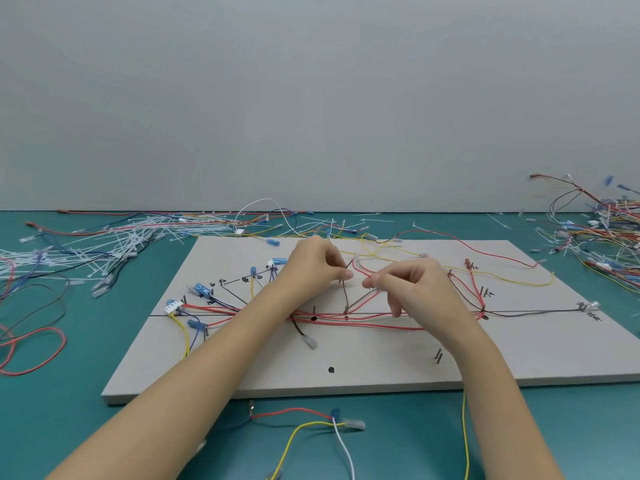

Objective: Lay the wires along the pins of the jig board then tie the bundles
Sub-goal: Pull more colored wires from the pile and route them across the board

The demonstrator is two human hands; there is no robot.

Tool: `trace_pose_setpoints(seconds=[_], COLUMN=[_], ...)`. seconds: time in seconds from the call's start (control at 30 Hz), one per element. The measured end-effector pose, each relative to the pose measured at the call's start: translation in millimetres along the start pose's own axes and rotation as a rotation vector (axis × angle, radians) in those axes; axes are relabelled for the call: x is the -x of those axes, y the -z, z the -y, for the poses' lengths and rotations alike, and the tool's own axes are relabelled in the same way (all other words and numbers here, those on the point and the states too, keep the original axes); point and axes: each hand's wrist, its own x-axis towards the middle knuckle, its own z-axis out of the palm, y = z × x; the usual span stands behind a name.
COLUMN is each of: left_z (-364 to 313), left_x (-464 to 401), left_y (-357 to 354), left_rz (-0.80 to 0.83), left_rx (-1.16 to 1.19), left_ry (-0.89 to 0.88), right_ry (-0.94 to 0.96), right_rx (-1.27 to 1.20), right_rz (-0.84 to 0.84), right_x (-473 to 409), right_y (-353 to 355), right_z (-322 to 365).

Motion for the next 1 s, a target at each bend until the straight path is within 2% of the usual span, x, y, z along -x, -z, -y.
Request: trace_pose_setpoints(seconds=[0.07,0.2,0.5,0.83,1.0], left_z=[-2.7,-4.8,8.5,7.8,10.2], left_x=[-2.1,-9.4,-14.8,-10.4,-11.5], left_y=[2.2,10.4,4.3,-2.4,-8.0], left_rz=[-0.035,-0.11,-0.016,-0.095,-0.038], left_rx=[-0.067,-0.055,-0.017,0.326,0.178], left_ry=[-0.049,-0.056,0.03,0.024,0.015], right_ry=[-0.018,-0.049,-0.119,-0.12,-0.121], right_rx=[-0.009,0.021,0.186,0.205,0.255], right_rz=[0.055,0.13,0.223,0.232,0.221], right_x=[1.2,2.3,4.1,5.5,4.5], right_y=[-2.6,-7.3,-11.3,-12.4,-11.5], right_z=[0.1,-1.3,-3.3,-0.7,-3.0])
